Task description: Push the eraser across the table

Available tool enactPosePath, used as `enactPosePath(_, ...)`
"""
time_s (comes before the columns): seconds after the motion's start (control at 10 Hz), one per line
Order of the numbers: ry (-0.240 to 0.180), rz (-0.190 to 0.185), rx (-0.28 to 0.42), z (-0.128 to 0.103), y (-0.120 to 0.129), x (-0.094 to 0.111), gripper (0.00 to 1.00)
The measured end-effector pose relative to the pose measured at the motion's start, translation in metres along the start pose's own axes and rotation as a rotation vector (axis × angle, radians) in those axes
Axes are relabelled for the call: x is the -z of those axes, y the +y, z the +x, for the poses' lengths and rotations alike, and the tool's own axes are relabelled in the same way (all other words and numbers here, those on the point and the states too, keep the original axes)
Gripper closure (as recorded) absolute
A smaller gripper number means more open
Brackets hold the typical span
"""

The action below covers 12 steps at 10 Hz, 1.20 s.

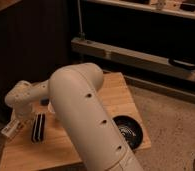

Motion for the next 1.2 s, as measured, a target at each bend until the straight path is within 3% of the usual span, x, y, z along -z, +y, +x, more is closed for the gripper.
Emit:
enactPosePath(0.7, 0.025, 0.073, -0.025, 0.004, -0.015, -0.013, 1.00)
enactPosePath(1.2, 0.047, 0.082, -0.075, 0.012, -0.041, -0.010, 1.00)
